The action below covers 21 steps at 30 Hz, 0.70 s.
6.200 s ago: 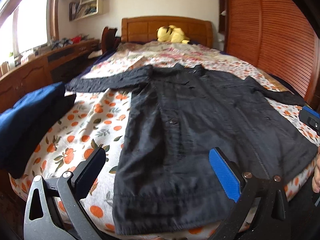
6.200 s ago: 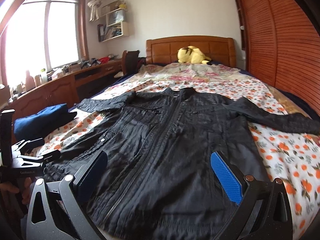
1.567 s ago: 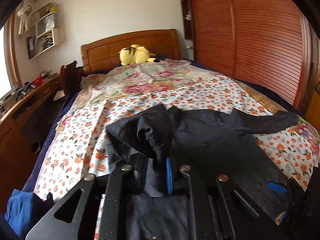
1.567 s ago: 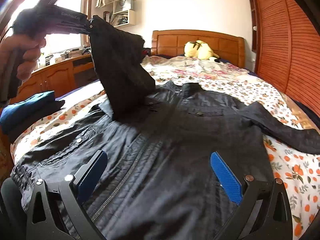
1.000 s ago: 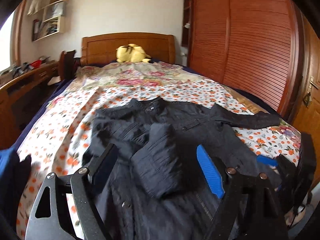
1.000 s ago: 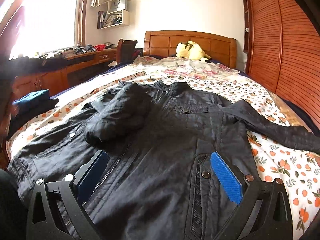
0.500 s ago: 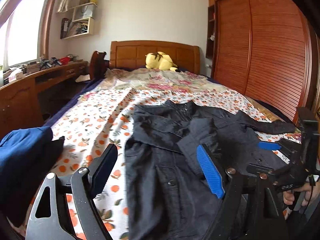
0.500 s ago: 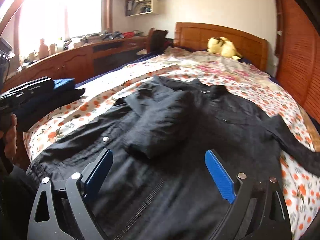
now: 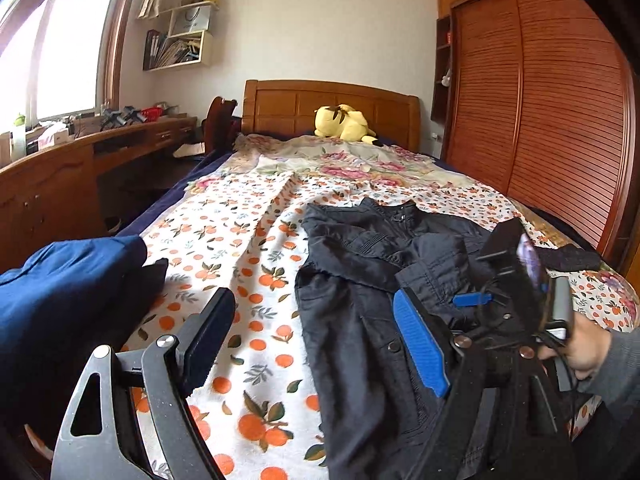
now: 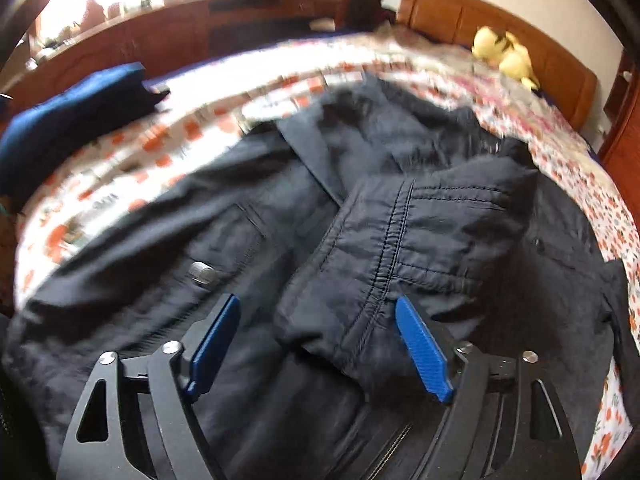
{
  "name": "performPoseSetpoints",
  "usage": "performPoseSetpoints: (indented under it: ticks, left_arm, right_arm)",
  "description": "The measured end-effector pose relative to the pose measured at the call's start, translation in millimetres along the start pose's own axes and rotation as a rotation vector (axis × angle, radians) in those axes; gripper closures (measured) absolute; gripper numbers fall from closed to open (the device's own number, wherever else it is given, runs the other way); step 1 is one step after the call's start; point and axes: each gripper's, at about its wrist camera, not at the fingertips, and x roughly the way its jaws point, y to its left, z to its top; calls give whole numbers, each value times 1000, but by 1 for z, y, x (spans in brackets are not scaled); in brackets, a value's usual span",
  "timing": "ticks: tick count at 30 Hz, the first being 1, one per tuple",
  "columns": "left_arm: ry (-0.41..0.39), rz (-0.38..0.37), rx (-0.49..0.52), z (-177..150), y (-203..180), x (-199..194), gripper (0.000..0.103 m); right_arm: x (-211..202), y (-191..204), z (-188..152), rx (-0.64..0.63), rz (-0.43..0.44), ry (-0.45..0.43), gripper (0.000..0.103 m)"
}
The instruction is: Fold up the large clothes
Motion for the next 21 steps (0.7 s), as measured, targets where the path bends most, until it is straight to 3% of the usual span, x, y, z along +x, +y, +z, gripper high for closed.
performPoseSetpoints:
  ticks: [3, 4, 5, 7, 15, 21]
  left_arm:
    - [10, 4, 1, -2, 2, 1, 21]
    - [10, 0, 0, -3, 2, 1, 21]
    - [10, -3, 1, -3, 0, 2, 21]
    - [10, -11, 5, -3, -5, 3, 21]
    - [11, -45, 30, 1, -30, 11, 21]
    - [12, -82, 47, 6, -52, 17, 21]
  right_arm:
    - [9, -10, -4, -14, -20, 29, 53]
    - [9, -13, -4, -21, -29, 29, 70]
    - [7, -17, -5, -21, -36, 23, 81]
    - [-4, -26, -5, -3, -29, -11, 87]
    - [-92, -62, -28, 157, -44, -245, 90]
    - [-123, -77, -59, 228, -46, -257, 90]
